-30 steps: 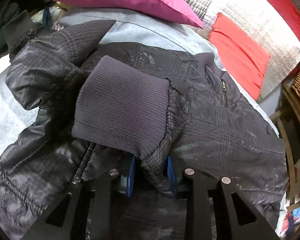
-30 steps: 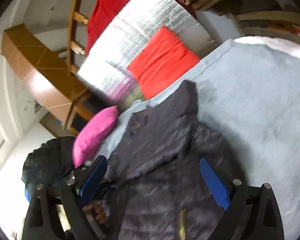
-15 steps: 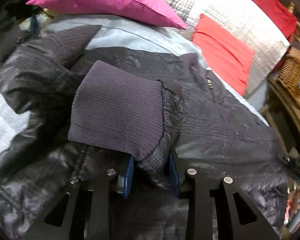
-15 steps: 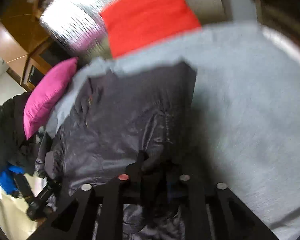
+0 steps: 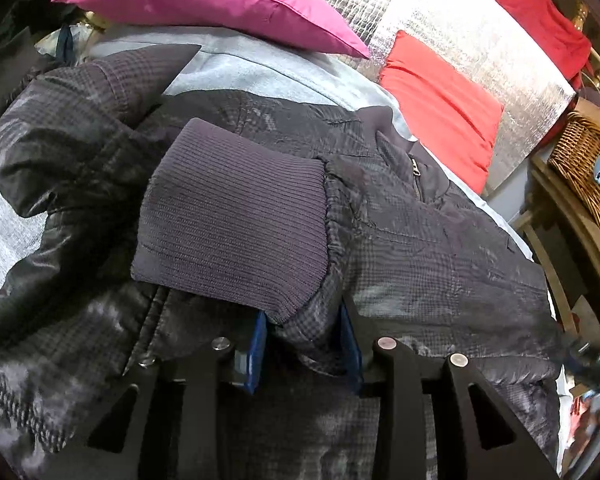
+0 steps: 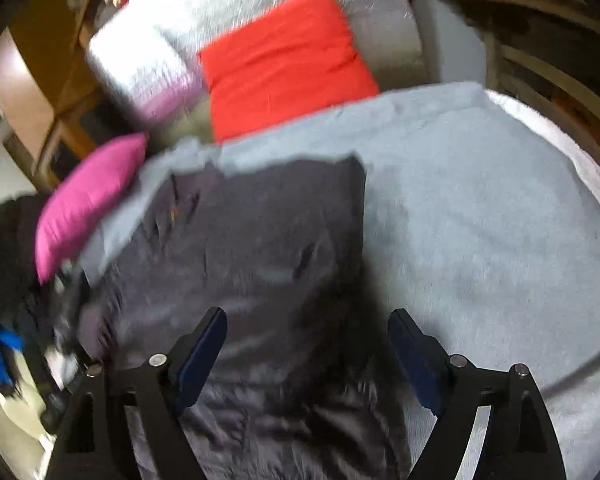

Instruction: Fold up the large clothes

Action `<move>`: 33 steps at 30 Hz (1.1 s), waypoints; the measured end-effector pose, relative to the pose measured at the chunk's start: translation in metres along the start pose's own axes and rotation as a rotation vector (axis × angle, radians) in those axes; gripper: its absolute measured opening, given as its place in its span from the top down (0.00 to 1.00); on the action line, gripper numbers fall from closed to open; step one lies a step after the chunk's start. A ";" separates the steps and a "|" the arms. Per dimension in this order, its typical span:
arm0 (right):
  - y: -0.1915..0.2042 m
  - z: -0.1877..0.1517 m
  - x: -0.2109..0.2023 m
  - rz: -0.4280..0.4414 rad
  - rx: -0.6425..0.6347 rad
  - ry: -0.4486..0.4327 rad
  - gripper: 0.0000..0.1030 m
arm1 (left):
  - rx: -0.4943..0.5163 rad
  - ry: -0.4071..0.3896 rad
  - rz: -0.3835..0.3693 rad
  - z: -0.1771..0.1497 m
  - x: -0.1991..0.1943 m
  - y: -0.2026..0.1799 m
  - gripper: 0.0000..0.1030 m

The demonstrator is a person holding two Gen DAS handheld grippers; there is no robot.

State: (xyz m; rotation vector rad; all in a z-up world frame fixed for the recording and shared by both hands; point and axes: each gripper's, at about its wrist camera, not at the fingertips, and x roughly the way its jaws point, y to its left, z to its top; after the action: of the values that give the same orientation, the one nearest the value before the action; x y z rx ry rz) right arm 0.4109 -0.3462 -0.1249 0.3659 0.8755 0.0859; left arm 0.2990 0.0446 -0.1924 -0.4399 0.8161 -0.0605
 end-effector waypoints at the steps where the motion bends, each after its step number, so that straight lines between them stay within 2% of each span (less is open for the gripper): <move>1: 0.003 -0.004 0.009 -0.031 -0.023 0.037 0.36 | -0.002 0.000 -0.006 0.000 0.000 0.001 0.64; 2: 0.006 -0.010 0.021 -0.066 -0.070 0.091 0.65 | -0.004 0.000 -0.012 0.000 -0.001 0.002 0.63; 3: 0.007 -0.014 0.025 -0.077 -0.096 0.110 0.69 | -0.004 0.000 -0.019 0.000 -0.001 0.002 0.61; 4: 0.007 -0.016 0.023 -0.094 -0.119 0.091 0.71 | 0.000 -0.001 -0.026 -0.001 -0.001 0.001 0.59; 6: 0.004 -0.013 0.019 -0.131 -0.115 0.062 0.72 | 0.012 -0.003 -0.018 -0.001 -0.001 -0.001 0.58; 7: 0.001 -0.014 0.022 -0.124 -0.097 0.069 0.72 | 0.015 -0.003 -0.014 -0.001 -0.001 -0.002 0.58; 9: -0.005 -0.017 0.021 -0.068 -0.077 0.078 0.65 | 0.012 -0.004 -0.016 -0.002 -0.001 -0.002 0.58; 10: -0.011 -0.014 0.017 -0.038 -0.046 0.076 0.59 | 0.010 -0.005 -0.017 -0.002 0.000 -0.002 0.58; 11: -0.016 -0.011 0.013 -0.019 -0.013 0.073 0.38 | 0.010 -0.007 -0.016 -0.002 0.000 -0.002 0.58; 12: -0.026 -0.006 0.005 0.010 0.057 0.042 0.31 | 0.012 -0.008 -0.016 -0.002 0.000 -0.002 0.58; 13: -0.030 -0.002 -0.001 0.017 0.087 0.004 0.29 | 0.014 -0.009 -0.015 -0.002 0.000 -0.003 0.58; 15: -0.028 0.008 -0.001 0.023 0.099 -0.023 0.29 | 0.018 -0.009 -0.014 -0.002 0.000 -0.004 0.58; 19: -0.027 0.036 0.035 -0.002 0.123 -0.007 0.29 | 0.018 -0.009 -0.014 -0.002 0.001 -0.005 0.58; 21: -0.023 0.043 0.054 -0.005 0.092 0.043 0.80 | 0.024 -0.009 -0.012 -0.002 0.002 -0.006 0.55; 22: -0.018 0.043 0.066 -0.066 0.033 0.080 0.81 | 0.026 -0.009 -0.011 -0.002 0.002 -0.006 0.55; 24: -0.011 0.042 0.069 -0.121 -0.012 0.076 0.80 | 0.027 -0.009 -0.012 -0.002 0.002 -0.006 0.55; 29: 0.004 0.034 0.029 -0.231 -0.005 -0.043 0.69 | 0.028 -0.010 -0.012 -0.002 0.003 -0.006 0.55; 30: 0.007 0.029 0.016 -0.231 -0.004 -0.058 0.69 | 0.030 -0.010 -0.011 -0.002 0.003 -0.007 0.55; 33: 0.029 0.012 -0.010 -0.139 -0.032 -0.074 0.69 | 0.033 -0.010 -0.011 -0.002 0.004 -0.008 0.55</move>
State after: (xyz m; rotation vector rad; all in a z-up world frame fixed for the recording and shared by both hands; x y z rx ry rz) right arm 0.4158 -0.3244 -0.1006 0.2762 0.8230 -0.0417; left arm 0.3011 0.0360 -0.1931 -0.4133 0.8023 -0.0815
